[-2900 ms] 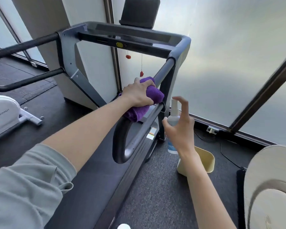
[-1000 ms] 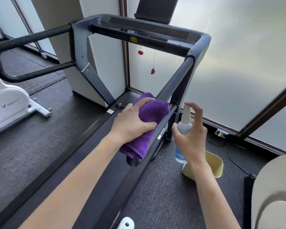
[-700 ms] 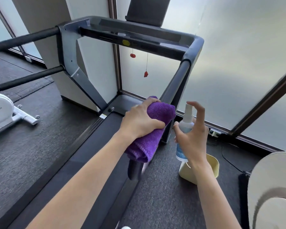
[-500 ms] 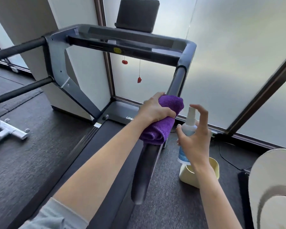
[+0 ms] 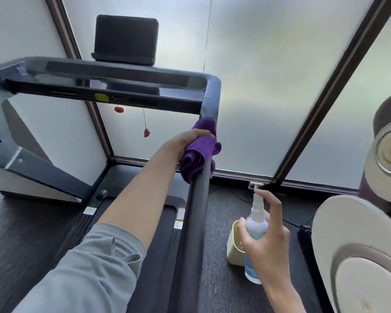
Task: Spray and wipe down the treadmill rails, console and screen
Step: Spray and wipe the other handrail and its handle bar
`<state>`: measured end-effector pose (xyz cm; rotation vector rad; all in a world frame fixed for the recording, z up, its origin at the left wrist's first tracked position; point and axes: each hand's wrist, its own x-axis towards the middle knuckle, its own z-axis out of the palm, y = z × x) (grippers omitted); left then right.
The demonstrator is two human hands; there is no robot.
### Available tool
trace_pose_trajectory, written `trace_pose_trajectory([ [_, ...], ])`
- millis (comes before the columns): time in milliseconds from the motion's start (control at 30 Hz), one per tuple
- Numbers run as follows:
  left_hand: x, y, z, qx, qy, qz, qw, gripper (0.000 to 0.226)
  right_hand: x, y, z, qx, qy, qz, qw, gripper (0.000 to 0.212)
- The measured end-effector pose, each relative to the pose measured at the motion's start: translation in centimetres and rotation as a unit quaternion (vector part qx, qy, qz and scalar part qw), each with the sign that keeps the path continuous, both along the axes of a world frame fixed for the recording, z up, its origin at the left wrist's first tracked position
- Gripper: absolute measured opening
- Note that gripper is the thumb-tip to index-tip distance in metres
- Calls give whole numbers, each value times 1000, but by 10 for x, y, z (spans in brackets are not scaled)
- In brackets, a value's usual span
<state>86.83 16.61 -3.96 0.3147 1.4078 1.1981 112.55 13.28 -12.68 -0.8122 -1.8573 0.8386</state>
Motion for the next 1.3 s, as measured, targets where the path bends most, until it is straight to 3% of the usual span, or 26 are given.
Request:
trace_pose_trajectory([
  [167,-14,10,-12,62,-111,-31,991,35,4,6,-1,4,-27,-18,999,73],
  [333,-14,12,-21,86,-57,-5,995,44,-11,1,6,14,-19,-9,1000,71],
  [533,-6,7,-25,123,-125,-21,984,35,-16,-12,13,22,-3,-4,1000,70],
  [800,12,-23,-34,123,-71,28,989,28,-18,-22,24,19,9,0,1000,66],
  [1300,75,-107,-33,128,-78,39,988,18,-2,-59,44,25,32,31,999,62],
])
